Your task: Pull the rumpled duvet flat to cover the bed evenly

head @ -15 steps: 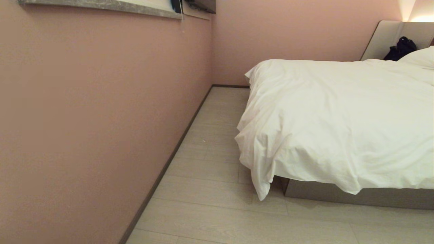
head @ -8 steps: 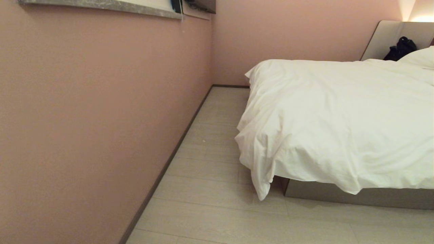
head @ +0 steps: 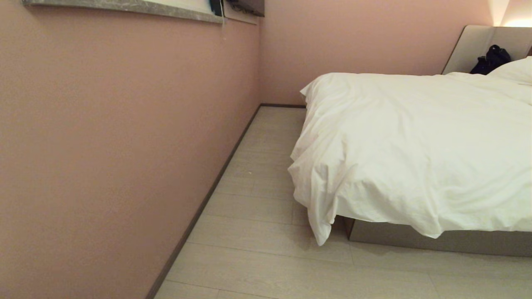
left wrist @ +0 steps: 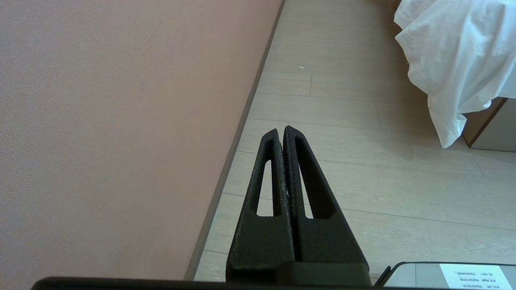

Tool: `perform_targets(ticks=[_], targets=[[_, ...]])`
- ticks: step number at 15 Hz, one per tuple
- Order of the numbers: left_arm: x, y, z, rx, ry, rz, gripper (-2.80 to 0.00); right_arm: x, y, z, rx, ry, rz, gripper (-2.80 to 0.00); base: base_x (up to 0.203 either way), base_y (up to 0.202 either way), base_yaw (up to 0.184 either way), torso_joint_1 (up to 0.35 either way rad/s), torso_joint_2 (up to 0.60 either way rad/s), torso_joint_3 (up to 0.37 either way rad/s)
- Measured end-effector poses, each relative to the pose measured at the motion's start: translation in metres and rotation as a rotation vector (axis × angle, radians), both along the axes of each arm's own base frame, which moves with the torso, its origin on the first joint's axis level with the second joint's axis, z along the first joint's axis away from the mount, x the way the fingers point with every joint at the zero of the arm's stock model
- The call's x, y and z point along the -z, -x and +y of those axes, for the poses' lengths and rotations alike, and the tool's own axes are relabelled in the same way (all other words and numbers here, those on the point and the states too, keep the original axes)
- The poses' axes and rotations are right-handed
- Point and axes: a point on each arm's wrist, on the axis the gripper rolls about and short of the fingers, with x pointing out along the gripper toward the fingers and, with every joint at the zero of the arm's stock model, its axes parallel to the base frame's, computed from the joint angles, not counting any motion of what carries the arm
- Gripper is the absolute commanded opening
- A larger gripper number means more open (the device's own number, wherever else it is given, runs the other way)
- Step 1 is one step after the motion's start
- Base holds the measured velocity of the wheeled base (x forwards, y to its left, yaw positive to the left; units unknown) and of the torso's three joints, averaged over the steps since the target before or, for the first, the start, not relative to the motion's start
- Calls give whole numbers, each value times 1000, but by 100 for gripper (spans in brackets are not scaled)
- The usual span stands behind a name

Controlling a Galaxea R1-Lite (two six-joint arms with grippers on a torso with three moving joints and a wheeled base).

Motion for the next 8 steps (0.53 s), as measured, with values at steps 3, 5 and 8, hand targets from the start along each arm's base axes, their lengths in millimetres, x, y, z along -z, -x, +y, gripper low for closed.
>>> perform_targets(ticks=[3, 5, 8], targets=[[0, 0, 0, 0, 0, 0, -280, 0, 0, 0, 0, 0, 0, -280, 0, 0, 0, 0, 0, 0], [0, 0, 0, 0, 0, 0, -280, 0, 0, 0, -1, 0, 0, -280, 0, 0, 0, 0, 0, 0], [0, 0, 0, 0, 1, 0, -280, 0, 0, 0, 0, 0, 0, -280, 0, 0, 0, 0, 0, 0]])
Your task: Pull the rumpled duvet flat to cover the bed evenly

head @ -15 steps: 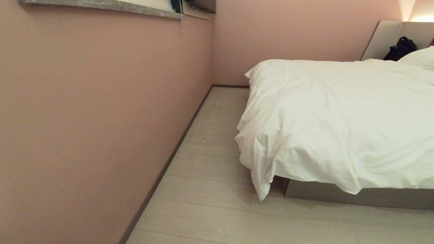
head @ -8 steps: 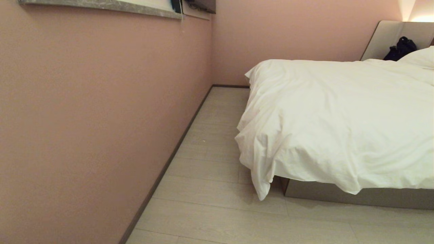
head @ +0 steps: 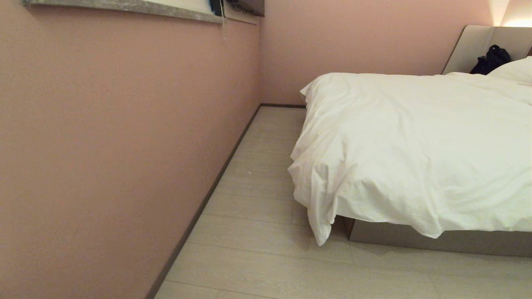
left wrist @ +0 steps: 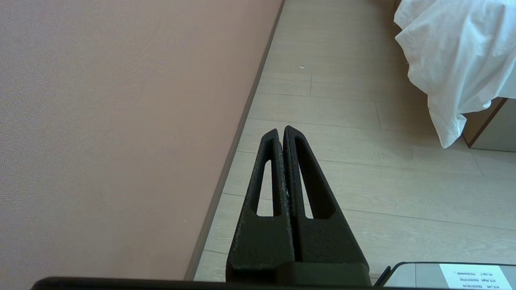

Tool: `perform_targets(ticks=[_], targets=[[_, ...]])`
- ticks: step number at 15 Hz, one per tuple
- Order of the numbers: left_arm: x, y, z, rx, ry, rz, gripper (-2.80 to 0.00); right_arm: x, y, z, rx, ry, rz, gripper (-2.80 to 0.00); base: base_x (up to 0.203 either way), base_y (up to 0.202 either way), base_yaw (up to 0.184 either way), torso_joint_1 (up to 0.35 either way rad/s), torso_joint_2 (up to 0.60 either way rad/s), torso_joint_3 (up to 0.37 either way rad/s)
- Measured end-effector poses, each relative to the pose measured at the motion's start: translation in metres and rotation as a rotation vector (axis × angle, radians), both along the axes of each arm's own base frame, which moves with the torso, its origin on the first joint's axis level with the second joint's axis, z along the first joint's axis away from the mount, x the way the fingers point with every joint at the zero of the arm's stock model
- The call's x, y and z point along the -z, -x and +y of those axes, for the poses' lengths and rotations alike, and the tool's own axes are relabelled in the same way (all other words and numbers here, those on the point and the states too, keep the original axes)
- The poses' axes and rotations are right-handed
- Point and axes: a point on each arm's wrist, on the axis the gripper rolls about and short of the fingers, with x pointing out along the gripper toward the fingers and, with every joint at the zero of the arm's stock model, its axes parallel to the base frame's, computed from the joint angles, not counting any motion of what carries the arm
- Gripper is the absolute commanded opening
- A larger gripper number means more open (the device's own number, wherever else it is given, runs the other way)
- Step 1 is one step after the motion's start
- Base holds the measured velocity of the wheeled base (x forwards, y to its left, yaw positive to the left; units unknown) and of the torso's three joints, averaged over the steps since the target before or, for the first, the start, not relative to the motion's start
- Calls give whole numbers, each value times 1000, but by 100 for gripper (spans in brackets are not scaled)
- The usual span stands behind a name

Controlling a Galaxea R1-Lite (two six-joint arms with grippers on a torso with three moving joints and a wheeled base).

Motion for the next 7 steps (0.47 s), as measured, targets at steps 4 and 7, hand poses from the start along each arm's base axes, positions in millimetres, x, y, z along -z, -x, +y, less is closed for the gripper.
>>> perform_targets(ticks=[4, 7], targets=[[0, 0, 0, 0, 0, 0, -280, 0, 0, 0, 0, 0, 0, -280, 0, 0, 0, 0, 0, 0], [0, 0, 0, 0, 0, 1, -280, 0, 0, 0, 0, 0, 0, -280, 0, 0, 0, 0, 0, 0]])
